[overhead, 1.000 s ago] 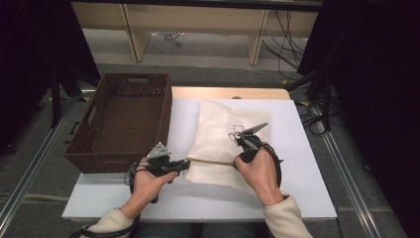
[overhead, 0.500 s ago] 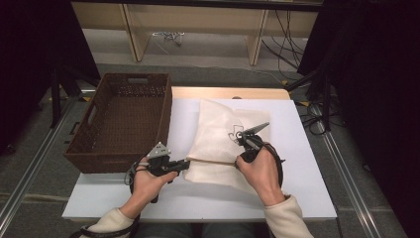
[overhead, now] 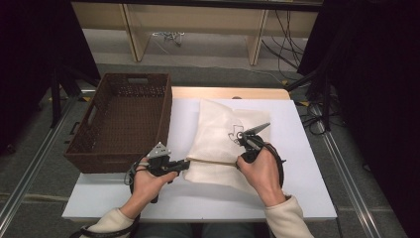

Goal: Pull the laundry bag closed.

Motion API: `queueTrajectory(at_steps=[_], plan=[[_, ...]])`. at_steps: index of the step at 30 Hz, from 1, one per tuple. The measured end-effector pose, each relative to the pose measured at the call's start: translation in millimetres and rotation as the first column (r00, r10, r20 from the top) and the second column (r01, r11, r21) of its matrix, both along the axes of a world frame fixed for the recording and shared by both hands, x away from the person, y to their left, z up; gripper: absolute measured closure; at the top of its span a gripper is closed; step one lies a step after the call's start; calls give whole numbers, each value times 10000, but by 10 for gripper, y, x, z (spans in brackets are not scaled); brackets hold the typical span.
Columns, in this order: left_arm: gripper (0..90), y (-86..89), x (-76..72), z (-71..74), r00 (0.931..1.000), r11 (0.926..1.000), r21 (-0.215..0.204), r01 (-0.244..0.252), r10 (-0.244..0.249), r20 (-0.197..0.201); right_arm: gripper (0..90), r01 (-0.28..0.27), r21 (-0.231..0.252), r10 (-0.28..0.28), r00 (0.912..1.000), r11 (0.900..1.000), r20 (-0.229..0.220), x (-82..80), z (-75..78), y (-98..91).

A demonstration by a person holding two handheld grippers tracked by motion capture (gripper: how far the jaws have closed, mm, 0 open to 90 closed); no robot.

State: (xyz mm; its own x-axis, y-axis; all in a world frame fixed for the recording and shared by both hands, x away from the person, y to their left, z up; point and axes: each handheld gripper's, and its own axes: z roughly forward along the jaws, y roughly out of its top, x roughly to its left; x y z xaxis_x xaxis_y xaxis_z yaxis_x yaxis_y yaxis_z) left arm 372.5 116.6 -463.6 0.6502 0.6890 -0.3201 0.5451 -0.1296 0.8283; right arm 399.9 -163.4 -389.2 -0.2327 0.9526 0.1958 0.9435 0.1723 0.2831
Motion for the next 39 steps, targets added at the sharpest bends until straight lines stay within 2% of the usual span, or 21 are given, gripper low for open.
queueTrajectory(at_steps=[7,8,9,11,12,14,15,17,19,20,23,25,28,30,31,39], plan=[[851,9,4,-1,10000,9999,120,22,-22,48,876,8,17,-9,10000,10000,80,-8,-1,-24],[851,9,4,-2,10000,9999,114,23,-24,51,876,-421,-70,424,9978,9991,507,2,-23,-51],[851,8,3,1,10000,9999,113,19,-19,8,876,-23,24,23,10000,10000,36,-20,9,-23],[851,12,1,1,10000,9999,133,-30,30,-40,876,153,-22,-153,9999,9999,53,-28,11,-16],[851,15,1,-3,10000,9999,131,-92,92,-16,876,27,-114,-26,9999,9999,150,-31,8,-32],[851,21,-5,3,9999,9998,200,64,-66,79,876,352,-55,-352,9993,9994,-77,-44,22,-20],[851,2,-24,6,10000,10000,79,-15,15,42,876,16,-82,-14,9998,10000,223,-40,7,-50],[851,2,-29,10,9999,9998,188,41,-43,128,876,157,3,-157,9999,9999,58,-54,21,-49],[851,-2,-30,5,10000,10000,23,-35,35,-29,876,123,-21,-123,9999,9999,86,-47,10,-64],[851,7,-29,5,10000,9999,117,-18,19,-37,876,70,31,-70,9997,10000,218,-53,7,-65],[851,0,-32,4,10000,10000,42,-10,10,-30,876,48,-78,-46,9996,10000,279,-53,8,-73],[851,3,-37,7,10000,9999,130,13,-13,4,876,409,1,-409,9992,9992,53,-64,24,-57],[851,0,-34,2,10000,10000,49,5,-5,-7,876,230,-40,-229,9995,9997,218,-57,11,-86],[851,4,-39,6,10000,9999,150,6,-6,-4,876,486,-22,-486,9988,9988,-13,-65,19,-76],[851,3,-41,6,10000,9999,137,25,-25,6,876,190,-84,-188,9997,9998,152,-53,5,-106],[851,2,-47,9,10000,9998,149,94,-94,-11,876,491,-70,-491,9988,9988,4,-70,20,-104]])
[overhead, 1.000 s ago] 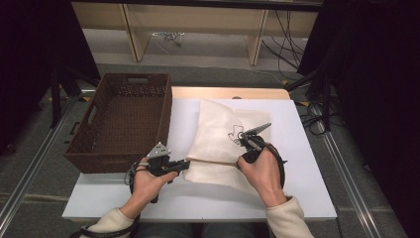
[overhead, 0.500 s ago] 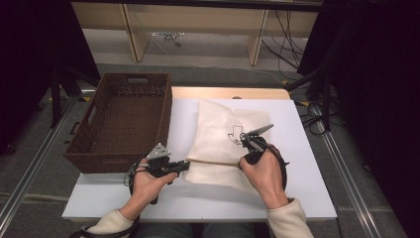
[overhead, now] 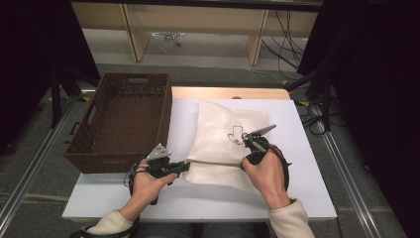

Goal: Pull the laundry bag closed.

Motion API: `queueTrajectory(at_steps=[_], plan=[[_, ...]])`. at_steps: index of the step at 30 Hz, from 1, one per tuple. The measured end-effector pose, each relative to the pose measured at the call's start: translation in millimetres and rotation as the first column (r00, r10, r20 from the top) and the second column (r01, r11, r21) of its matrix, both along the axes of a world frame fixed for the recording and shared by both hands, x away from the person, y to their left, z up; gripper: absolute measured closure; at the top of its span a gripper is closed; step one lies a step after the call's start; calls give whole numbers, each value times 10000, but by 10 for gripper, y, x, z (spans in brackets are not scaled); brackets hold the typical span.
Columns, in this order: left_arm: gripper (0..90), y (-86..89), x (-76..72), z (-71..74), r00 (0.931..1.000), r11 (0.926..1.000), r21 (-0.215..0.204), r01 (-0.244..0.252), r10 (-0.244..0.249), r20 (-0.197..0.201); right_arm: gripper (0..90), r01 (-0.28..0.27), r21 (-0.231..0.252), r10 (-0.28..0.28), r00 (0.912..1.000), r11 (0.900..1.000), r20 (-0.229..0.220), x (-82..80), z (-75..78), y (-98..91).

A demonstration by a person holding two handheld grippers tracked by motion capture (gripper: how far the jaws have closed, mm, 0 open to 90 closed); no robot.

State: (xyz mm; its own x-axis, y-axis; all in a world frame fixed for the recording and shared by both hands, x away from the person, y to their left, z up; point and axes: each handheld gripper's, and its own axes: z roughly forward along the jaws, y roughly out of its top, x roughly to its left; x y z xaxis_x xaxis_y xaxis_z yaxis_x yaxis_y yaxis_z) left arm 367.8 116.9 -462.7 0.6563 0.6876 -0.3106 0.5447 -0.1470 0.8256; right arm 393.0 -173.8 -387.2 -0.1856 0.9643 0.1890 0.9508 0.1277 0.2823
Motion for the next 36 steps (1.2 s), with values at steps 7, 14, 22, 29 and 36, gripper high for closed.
queueTrajectory(at_steps=[7,14,22,29,36], plan=[[851,2,-3,0,10000,10000,59,38,-38,14,876,-109,61,109,9999,9999,53,-4,-7,-28],[851,2,-7,2,10000,10000,53,22,-22,6,876,-166,-66,167,9997,9998,159,-1,-12,-48],[851,-3,-10,-5,9999,9999,-78,-84,84,-75,876,-274,-1,274,9995,9996,153,2,-7,-91],[851,3,-4,-8,10000,10000,-21,-10,10,35,876,28,-40,-27,9999,10000,145,-9,-7,-78],[851,7,-5,-6,10000,10000,-12,-27,27,-20,876,-11,-118,13,9999,9999,157,-8,-9,-88]])
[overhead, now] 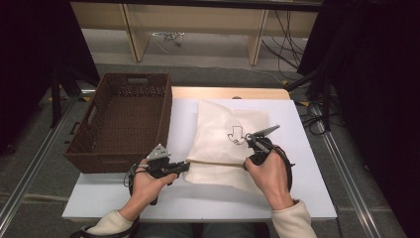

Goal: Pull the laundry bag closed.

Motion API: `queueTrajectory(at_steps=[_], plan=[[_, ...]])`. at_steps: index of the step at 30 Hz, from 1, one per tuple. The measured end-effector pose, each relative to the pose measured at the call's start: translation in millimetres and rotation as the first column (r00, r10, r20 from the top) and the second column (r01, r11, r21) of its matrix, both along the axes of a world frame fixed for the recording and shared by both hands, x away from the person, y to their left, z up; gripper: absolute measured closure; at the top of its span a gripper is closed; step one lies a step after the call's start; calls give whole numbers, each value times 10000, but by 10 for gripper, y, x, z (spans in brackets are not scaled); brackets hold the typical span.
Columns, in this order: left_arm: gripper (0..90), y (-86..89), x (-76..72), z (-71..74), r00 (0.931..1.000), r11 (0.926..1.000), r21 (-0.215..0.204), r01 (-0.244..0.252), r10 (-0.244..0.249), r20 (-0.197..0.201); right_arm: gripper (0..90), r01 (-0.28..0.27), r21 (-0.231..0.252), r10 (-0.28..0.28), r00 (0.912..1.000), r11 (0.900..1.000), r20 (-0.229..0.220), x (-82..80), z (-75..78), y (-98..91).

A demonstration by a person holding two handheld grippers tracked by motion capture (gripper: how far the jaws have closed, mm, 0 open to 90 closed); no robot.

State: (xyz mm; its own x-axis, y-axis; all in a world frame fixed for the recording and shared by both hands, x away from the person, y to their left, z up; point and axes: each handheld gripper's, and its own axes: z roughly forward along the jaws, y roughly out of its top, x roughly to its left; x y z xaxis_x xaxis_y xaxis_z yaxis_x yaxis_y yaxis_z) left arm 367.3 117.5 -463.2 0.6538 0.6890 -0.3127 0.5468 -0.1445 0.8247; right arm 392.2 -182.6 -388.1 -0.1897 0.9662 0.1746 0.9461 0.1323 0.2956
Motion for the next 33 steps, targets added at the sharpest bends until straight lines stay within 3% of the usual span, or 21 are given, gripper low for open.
queueTrajectory(at_steps=[7,25,27,32,33], plan=[[851,9,9,-1,9999,9999,77,95,-95,84,875,200,166,-199,9998,9997,-67,-12,12,-15],[851,15,10,5,10000,9998,162,73,-74,39,876,156,5,-156,9999,9999,-35,-2,1,-68],[851,11,8,1,10000,9999,102,51,-52,66,876,388,34,-388,9991,9992,-158,-12,6,-46],[851,9,4,5,10000,10000,94,-28,29,-49,876,178,37,-177,9998,9998,-31,-7,2,-75],[851,10,4,5,10000,9999,108,-32,33,-57,876,369,72,-368,9992,9993,-131,-14,12,-60]])
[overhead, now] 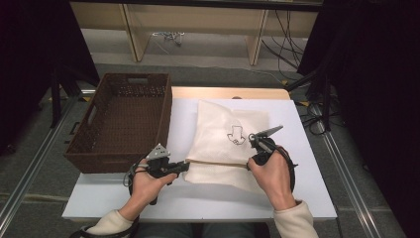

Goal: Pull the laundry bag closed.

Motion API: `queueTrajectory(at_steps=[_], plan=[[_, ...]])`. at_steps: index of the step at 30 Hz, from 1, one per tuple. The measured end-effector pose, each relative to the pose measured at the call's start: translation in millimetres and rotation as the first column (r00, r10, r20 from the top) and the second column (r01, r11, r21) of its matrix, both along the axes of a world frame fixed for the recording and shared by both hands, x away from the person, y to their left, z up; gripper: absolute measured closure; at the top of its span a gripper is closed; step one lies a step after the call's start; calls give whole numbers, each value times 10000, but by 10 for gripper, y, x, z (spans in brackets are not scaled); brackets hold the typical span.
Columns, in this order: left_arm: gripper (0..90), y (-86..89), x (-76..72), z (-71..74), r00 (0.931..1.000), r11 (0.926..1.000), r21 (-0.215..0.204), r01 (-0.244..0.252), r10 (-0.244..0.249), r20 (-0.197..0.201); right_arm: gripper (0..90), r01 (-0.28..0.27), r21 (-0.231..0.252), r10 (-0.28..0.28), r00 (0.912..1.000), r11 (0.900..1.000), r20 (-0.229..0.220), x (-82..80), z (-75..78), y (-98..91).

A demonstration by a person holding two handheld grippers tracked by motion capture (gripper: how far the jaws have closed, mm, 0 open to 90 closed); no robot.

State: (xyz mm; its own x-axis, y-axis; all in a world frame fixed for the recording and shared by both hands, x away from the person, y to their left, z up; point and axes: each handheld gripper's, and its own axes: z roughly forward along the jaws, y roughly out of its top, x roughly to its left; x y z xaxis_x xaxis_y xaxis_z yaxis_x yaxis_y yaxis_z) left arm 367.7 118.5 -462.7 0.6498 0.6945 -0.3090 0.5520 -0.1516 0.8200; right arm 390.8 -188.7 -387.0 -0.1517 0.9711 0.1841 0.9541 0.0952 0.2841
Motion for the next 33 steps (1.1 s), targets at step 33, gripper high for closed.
queueTrajectory(at_steps=[33], plan=[[851,1,6,-7,10000,9999,-131,-8,9,19,876,-32,96,32,10000,9999,-10,-9,-3,-99]])
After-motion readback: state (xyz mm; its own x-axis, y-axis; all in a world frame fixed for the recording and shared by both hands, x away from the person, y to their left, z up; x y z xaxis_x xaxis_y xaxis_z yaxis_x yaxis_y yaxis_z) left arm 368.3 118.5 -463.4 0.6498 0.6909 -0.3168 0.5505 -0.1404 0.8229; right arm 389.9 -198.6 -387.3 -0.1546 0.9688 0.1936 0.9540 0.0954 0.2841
